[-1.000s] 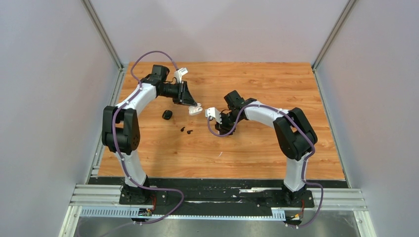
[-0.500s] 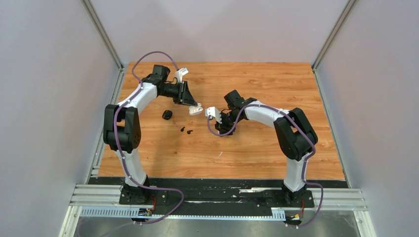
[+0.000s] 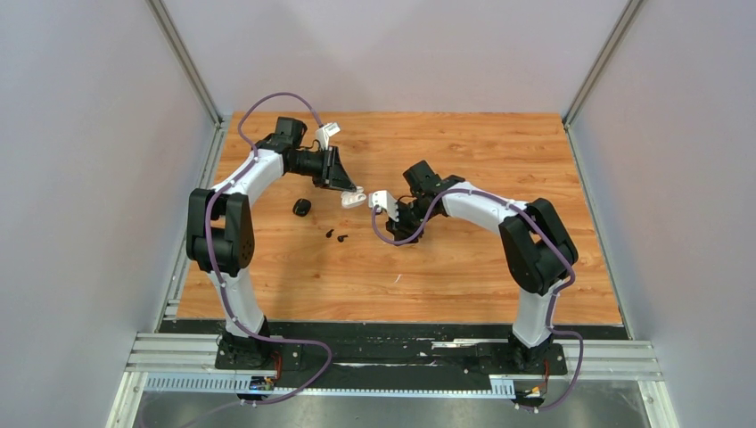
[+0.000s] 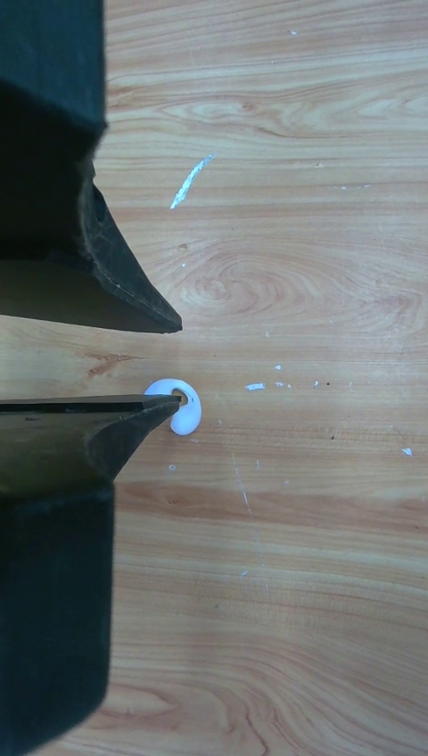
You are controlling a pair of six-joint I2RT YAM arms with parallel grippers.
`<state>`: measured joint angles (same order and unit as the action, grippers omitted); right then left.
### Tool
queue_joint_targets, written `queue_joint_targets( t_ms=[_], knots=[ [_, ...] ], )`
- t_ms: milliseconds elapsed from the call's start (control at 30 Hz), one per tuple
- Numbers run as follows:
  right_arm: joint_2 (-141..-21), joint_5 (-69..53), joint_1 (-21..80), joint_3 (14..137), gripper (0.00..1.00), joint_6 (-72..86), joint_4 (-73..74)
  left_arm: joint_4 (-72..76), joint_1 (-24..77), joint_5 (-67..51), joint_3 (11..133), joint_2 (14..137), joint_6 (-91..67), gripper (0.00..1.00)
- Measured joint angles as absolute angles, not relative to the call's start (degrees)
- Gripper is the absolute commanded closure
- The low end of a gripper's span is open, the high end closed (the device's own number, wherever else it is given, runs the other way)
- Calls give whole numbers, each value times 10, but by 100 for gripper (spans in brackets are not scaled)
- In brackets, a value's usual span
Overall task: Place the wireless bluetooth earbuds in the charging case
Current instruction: Pick up the left earbud from the center of the board.
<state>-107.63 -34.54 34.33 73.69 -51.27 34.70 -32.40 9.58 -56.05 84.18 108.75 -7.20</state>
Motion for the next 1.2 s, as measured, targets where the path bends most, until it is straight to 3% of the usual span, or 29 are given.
queue_joint_targets(
  t_ms=[1200],
  knots=[
    [-1118,-322,343,765,65,-511,370,-345,96,-561,868,1101,-67,100]
  ],
)
